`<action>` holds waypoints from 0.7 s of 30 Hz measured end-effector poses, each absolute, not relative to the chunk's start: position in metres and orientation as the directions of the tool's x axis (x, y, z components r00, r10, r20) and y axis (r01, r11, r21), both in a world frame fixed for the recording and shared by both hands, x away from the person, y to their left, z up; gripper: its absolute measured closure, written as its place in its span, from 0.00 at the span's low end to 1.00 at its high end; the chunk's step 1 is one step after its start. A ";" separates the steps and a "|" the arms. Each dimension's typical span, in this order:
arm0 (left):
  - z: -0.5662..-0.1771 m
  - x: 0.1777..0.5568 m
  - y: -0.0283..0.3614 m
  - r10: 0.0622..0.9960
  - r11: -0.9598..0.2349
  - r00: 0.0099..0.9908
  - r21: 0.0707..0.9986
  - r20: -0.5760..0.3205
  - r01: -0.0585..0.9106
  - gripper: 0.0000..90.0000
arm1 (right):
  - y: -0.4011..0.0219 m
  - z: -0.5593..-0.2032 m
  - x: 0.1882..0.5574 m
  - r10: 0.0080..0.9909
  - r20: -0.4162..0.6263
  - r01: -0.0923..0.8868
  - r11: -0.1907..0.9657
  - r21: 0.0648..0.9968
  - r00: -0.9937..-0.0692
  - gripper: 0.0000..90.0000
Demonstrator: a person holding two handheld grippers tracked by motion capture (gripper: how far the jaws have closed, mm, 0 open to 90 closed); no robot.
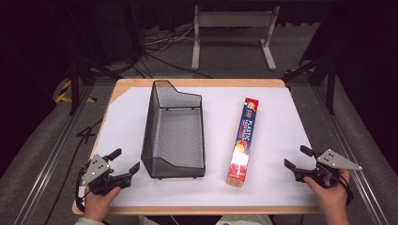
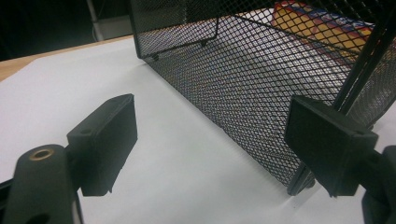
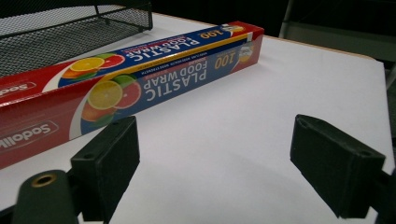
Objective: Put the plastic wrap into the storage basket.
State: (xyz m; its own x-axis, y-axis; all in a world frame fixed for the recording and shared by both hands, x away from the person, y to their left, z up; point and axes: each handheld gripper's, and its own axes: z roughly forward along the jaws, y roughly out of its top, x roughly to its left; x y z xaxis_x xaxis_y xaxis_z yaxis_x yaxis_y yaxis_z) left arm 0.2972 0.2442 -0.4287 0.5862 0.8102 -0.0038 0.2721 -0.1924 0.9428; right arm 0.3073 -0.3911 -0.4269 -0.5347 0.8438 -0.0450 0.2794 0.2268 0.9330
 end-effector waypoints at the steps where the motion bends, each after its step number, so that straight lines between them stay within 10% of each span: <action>1: -0.428 0.297 0.245 0.811 -0.192 0.585 0.944 -0.002 0.269 0.20 | -0.391 -0.426 0.307 0.841 -0.042 0.279 0.226 0.934 -0.540 0.18; 11: -0.427 0.295 0.246 0.810 -0.186 0.586 0.948 -0.002 0.259 0.20 | -0.383 -0.420 0.306 0.826 -0.058 0.263 0.244 0.933 -0.561 0.20; 21: -0.425 0.292 0.248 0.817 -0.172 0.577 0.951 -0.007 0.255 0.20 | -0.359 -0.400 0.303 0.745 -0.035 0.266 0.281 0.922 -0.666 0.46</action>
